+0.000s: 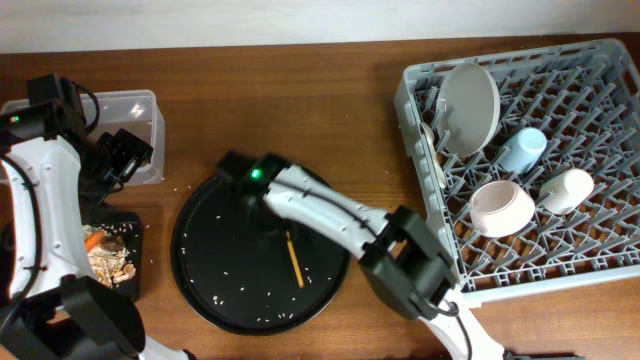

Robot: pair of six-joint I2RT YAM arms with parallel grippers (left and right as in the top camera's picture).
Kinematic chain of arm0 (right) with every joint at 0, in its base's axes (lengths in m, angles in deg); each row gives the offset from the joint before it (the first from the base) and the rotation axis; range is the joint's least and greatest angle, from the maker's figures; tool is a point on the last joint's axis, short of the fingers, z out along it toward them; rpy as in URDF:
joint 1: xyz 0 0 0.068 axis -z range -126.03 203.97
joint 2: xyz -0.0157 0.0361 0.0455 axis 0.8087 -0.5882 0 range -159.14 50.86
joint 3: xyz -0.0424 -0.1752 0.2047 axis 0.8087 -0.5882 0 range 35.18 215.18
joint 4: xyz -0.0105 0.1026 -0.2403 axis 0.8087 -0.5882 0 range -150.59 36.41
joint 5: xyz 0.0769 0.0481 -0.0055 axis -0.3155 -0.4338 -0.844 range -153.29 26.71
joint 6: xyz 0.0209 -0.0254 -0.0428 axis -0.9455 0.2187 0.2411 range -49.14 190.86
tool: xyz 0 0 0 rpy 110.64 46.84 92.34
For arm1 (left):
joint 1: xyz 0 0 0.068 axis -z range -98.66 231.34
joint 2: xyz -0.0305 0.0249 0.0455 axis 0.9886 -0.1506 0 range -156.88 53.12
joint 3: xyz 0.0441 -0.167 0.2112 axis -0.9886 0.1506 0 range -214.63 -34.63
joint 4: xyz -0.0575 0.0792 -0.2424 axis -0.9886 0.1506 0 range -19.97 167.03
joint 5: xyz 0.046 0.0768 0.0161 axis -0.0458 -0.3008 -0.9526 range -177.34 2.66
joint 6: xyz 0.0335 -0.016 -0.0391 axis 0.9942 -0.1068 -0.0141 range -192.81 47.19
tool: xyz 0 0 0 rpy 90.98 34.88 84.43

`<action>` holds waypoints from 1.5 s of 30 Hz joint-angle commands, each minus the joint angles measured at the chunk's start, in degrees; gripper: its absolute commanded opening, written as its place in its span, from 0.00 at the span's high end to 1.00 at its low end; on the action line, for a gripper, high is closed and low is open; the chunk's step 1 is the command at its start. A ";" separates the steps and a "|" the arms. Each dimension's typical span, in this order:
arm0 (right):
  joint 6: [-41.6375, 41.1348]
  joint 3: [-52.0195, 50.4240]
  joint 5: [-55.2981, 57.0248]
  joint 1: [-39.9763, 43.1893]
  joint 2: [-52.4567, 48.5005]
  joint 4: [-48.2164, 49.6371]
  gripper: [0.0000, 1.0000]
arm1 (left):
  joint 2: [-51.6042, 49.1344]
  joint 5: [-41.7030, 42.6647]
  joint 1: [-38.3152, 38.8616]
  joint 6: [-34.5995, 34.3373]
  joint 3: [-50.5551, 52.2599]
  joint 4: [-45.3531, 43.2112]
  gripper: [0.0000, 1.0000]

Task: Sort waste into correct bins and load items into the dishwasher rack
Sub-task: 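Insert the chopstick into the rack beside the plate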

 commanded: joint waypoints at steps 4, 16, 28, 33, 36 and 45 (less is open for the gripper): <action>22.01 14.47 -1.49 16.76 10.78 -10.25 0.96 | 0.46 0.00 -0.15 -0.74 0.07 0.09 0.01; 42.62 10.86 -8.26 47.65 8.39 -8.41 0.96 | 0.46 -0.02 -0.15 -0.74 0.07 0.09 0.01; 36.94 8.35 -8.96 47.63 12.94 -10.71 0.41 | 0.46 0.00 -0.15 -0.74 0.07 0.09 0.01; 32.81 8.72 -10.43 47.58 28.26 -20.61 0.41 | 0.46 0.00 -0.15 -0.74 0.07 0.09 0.01; 31.82 8.46 -10.29 45.59 34.58 -24.83 0.41 | 0.46 0.00 -0.15 -0.74 0.07 0.09 0.01; 15.08 -20.28 -0.72 25.86 56.78 -15.41 0.01 | 0.46 -0.02 -0.15 -0.74 0.07 0.09 0.01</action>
